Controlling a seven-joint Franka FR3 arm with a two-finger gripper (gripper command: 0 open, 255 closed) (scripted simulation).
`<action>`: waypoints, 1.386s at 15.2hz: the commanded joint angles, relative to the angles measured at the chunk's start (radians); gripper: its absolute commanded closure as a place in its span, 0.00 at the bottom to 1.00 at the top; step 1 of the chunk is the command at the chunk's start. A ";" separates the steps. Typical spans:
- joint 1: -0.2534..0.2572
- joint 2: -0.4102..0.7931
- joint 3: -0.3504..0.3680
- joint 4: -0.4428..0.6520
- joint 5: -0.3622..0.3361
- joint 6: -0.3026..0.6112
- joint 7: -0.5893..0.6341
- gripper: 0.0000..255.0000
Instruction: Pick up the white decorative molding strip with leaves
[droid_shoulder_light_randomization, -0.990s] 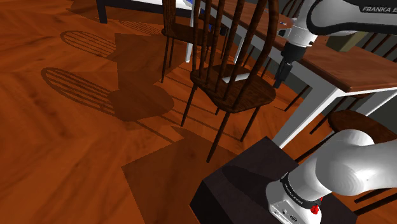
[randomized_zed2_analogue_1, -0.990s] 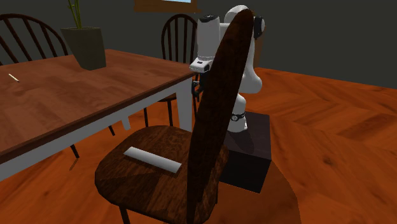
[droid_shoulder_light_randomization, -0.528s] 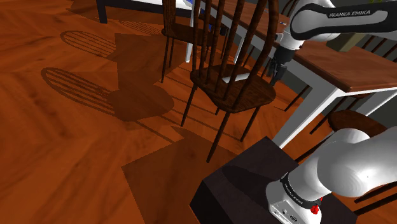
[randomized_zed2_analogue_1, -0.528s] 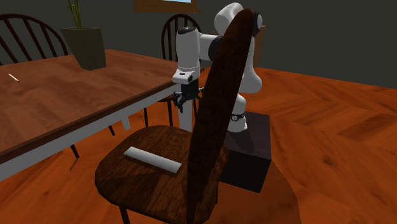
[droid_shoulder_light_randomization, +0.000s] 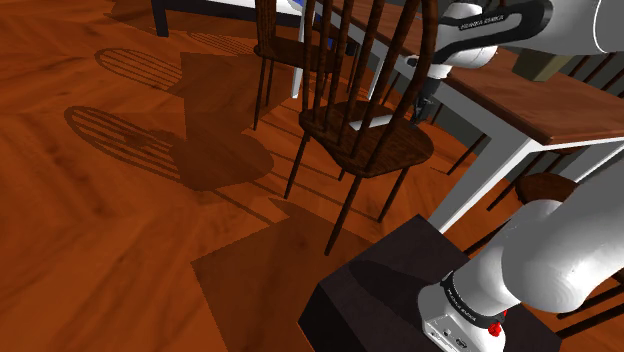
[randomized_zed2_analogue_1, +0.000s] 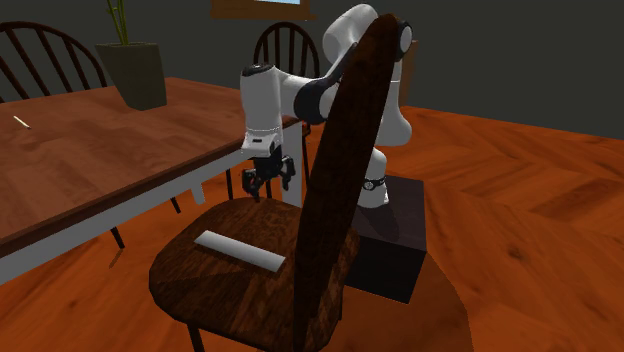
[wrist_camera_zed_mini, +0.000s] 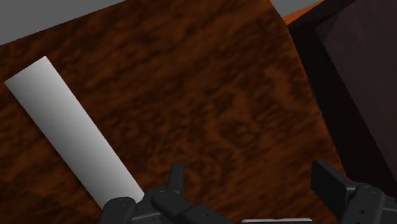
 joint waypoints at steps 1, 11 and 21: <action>0.004 0.096 -0.023 0.063 0.067 0.023 -0.128 0.00; -0.130 0.521 0.066 0.453 0.343 0.006 -0.591 0.00; -0.139 0.564 0.084 0.410 0.373 0.086 -0.610 1.00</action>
